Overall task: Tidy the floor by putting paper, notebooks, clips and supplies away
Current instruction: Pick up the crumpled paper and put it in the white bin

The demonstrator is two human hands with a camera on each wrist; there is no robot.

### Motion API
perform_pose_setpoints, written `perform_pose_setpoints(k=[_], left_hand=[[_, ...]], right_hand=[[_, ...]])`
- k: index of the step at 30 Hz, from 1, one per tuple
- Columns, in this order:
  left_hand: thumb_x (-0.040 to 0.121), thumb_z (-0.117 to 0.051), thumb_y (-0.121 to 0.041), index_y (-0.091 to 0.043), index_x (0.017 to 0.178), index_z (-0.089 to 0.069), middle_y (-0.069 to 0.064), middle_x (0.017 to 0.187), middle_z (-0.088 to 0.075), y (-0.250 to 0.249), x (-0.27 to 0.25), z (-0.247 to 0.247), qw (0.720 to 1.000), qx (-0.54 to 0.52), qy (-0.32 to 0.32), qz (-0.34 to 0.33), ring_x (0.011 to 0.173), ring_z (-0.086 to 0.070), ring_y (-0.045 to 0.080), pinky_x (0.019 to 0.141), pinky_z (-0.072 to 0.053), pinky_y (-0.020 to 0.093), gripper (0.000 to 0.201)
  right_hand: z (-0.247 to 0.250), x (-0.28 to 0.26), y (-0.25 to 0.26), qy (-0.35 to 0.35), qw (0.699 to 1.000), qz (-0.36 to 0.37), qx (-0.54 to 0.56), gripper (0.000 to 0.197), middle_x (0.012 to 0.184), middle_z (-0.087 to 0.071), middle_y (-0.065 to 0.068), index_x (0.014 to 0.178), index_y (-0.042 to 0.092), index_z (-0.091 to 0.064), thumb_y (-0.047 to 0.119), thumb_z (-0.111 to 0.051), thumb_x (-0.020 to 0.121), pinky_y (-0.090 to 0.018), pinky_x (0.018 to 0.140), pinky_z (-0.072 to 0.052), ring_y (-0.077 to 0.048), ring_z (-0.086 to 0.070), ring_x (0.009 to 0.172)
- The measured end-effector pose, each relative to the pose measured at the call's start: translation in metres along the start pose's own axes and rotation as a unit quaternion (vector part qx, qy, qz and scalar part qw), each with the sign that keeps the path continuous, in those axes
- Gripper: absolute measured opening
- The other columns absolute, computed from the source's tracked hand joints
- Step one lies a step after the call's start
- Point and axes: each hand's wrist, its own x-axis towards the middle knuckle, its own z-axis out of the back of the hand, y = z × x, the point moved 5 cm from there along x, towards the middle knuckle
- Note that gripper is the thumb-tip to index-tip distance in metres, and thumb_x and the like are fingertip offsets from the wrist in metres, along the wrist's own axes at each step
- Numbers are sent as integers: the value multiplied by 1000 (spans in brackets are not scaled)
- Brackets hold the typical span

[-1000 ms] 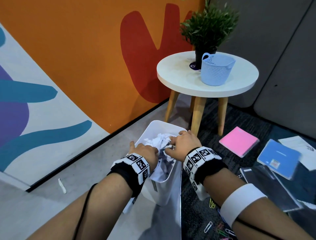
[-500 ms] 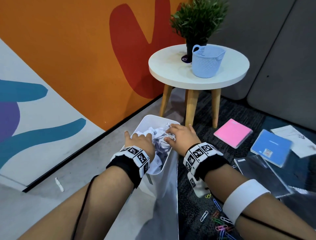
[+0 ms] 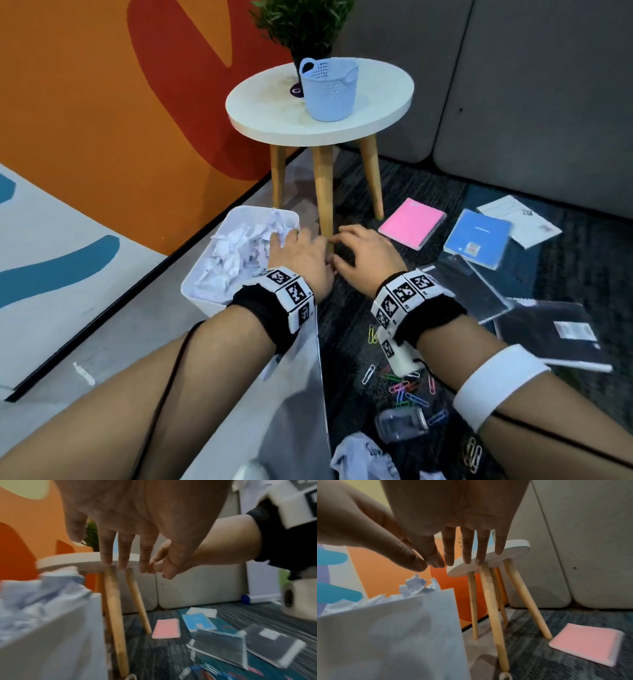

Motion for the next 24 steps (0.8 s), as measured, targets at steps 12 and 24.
perform_pose_setpoints(k=[12, 24], left_hand=[[91, -47, -39, -18, 135, -37, 7, 137, -40, -130, -40, -98, 979, -3, 164, -121, 129, -39, 30, 104, -33, 45, 50], [92, -47, -46, -16, 138, -34, 9, 145, -33, -187, -106, -207, 933, 31, 306, -184, 132, -36, 32, 104, -35, 45, 57]], right_hand=[[-16, -134, -109, 62, 985, -158, -10, 41, 135, -50, 4, 122, 26, -57, 43, -55, 85, -31, 103, -36, -23, -48, 122], [-119, -292, -164, 318, 885, -338, 40, 68, 140, -39, -10, 130, 29, -45, 55, -67, 72, -38, 102, -43, -31, -47, 124]])
